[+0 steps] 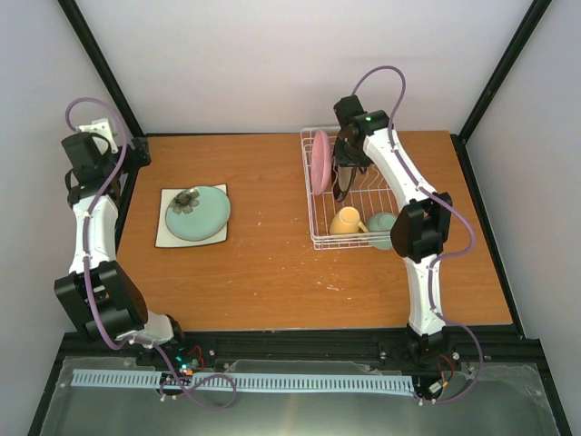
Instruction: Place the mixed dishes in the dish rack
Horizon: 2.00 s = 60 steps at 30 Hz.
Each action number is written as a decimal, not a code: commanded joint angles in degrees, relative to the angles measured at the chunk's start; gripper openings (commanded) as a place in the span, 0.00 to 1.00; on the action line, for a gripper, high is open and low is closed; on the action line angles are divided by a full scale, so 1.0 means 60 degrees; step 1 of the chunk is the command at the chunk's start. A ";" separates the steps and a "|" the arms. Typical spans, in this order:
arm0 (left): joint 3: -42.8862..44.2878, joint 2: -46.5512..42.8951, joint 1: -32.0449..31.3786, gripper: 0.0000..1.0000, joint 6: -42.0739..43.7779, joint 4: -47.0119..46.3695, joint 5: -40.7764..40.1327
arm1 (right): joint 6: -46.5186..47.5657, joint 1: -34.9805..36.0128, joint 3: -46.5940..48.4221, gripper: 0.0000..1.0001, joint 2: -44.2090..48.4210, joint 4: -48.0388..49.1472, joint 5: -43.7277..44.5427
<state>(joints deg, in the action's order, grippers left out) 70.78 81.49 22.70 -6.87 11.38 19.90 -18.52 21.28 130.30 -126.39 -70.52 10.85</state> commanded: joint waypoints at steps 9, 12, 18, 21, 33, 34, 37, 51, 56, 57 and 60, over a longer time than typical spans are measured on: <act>0.0160 0.0436 -0.0009 0.92 0.0203 0.0752 0.1512 | -0.0314 0.0160 -0.0254 0.64 0.0624 0.0656 0.0398; 0.0148 0.0664 0.0125 0.82 0.0149 0.0939 0.2016 | -0.0275 0.0149 -0.0330 0.66 0.0882 0.0840 0.0863; 0.0323 0.1312 0.0995 0.78 0.0112 0.1678 0.3628 | -0.0213 0.0016 -0.0402 0.66 0.1417 0.1062 0.1508; 0.0539 0.1756 0.1370 0.76 0.0392 0.2488 0.3918 | -0.0124 -0.0124 -0.0403 0.67 0.1813 0.1225 0.2068; 0.1442 0.4276 0.1812 0.61 0.2324 0.5797 0.4462 | 0.0446 -0.0800 -0.0781 0.67 0.2869 0.2548 0.1764; 0.1395 0.4331 0.1813 0.60 0.2357 0.5870 0.4249 | 0.0419 -0.0806 -0.0784 0.67 0.2891 0.2577 0.1677; 0.1145 0.4355 0.1805 0.60 0.2304 0.5850 0.3480 | 0.0414 -0.0813 -0.1258 0.67 0.2992 0.2767 0.1420; 0.0930 0.5281 0.1784 0.46 0.2347 0.5975 0.4326 | 0.0559 -0.0970 -0.1319 0.67 0.2916 0.2990 0.0975; 0.0874 0.5568 0.1740 0.47 0.2347 0.5883 0.4425 | 0.0517 -0.0983 -0.1316 0.67 0.2915 0.2972 0.0960; 0.0894 0.5624 0.1716 0.47 0.2347 0.5871 0.4497 | 0.0510 -0.0981 -0.1314 0.67 0.2902 0.2975 0.0960; 0.0913 0.5804 0.1605 0.47 0.2374 0.5853 0.4561 | 0.0482 -0.0990 -0.1297 0.67 0.2890 0.2950 0.0933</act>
<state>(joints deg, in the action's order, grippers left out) 75.81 114.96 33.01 6.13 46.41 45.12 -15.46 15.70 121.86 -109.21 -53.69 16.86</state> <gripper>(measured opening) 0.469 0.670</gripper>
